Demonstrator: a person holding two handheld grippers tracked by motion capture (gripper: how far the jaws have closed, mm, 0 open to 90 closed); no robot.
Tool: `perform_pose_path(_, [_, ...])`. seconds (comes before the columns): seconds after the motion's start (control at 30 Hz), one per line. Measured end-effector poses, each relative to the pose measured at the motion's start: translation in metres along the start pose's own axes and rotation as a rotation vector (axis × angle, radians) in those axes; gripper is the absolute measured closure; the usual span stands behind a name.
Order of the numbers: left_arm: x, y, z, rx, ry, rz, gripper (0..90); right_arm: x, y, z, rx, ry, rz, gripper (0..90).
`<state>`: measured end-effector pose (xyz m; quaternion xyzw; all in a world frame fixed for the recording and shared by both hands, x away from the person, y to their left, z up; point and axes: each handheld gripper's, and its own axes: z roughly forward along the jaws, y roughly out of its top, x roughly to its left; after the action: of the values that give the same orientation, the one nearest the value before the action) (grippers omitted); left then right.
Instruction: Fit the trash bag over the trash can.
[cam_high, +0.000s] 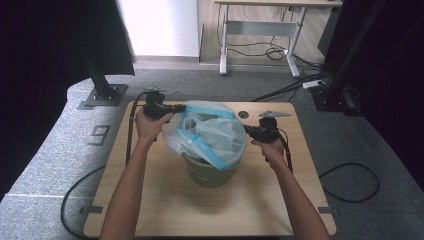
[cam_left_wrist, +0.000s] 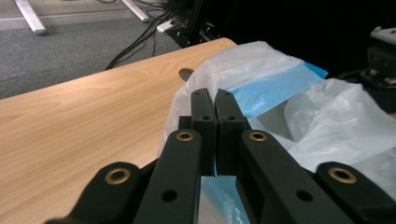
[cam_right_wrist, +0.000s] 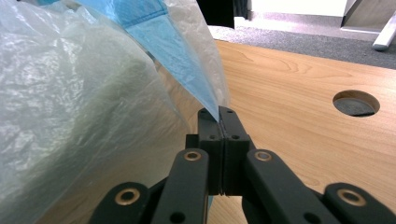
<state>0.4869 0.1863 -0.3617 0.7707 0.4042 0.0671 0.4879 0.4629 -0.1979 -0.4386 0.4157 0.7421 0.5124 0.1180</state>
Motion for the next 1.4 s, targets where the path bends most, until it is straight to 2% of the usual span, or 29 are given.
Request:
perform_pose_path(0.2, [0.009,-0.012,0.012,0.026,0.022,-0.019,89.8,0.000,-0.001,0.003,0.008,0.003,-0.014,88.7])
perform_pose_path(0.43, [0.013,-0.023,0.029,0.071,0.007,-0.036,89.9,0.005,-0.005,0.012,0.043,0.005,-0.032,88.7])
perform_pose_path(0.67, [0.014,-0.029,0.041,0.127,0.003,-0.048,89.9,0.006,-0.009,0.019,0.091,0.013,-0.024,88.7])
perform_pose_path(0.73, [0.015,-0.031,0.043,0.154,0.019,-0.055,89.9,0.006,-0.010,0.020,0.114,0.010,-0.023,88.7])
perform_pose_path(0.8, [0.017,-0.035,0.045,0.186,0.035,-0.051,89.9,0.005,-0.012,0.023,0.159,-0.011,-0.034,88.7])
perform_pose_path(0.87, [0.018,-0.039,0.042,0.181,0.022,-0.041,89.9,0.003,-0.016,0.023,0.174,-0.023,-0.047,88.7])
perform_pose_path(0.93, [0.018,-0.043,0.037,0.165,-0.003,-0.033,89.9,-0.001,-0.020,0.019,0.164,-0.016,-0.031,88.6])
perform_pose_path(1.0, [0.017,-0.044,0.034,0.168,-0.003,-0.023,89.8,-0.005,-0.022,0.016,0.161,-0.010,-0.011,88.6])
perform_pose_path(1.03, [0.016,-0.045,0.033,0.169,0.003,-0.020,89.8,-0.006,-0.023,0.012,0.139,-0.011,-0.006,87.1])
perform_pose_path(1.07, [0.015,-0.045,0.032,0.166,0.011,-0.015,89.8,-0.007,-0.023,0.008,0.114,-0.020,-0.003,79.7])
perform_pose_path(1.1, [0.015,-0.045,0.031,0.164,0.009,-0.017,89.8,-0.008,-0.021,0.001,0.069,-0.053,0.004,72.4])
perform_pose_path(1.23, [0.014,-0.045,0.028,0.155,0.015,-0.019,89.8,-0.011,-0.015,-0.030,-0.068,-0.098,0.044,64.6])
perform_pose_path(1.3, [0.014,-0.045,0.027,0.155,0.015,-0.020,89.8,-0.009,-0.013,-0.048,-0.099,-0.084,0.039,63.0])
perform_pose_path(1.4, [0.013,-0.047,0.027,0.154,0.015,-0.022,89.7,-0.002,-0.019,-0.067,-0.105,-0.050,0.004,60.0])
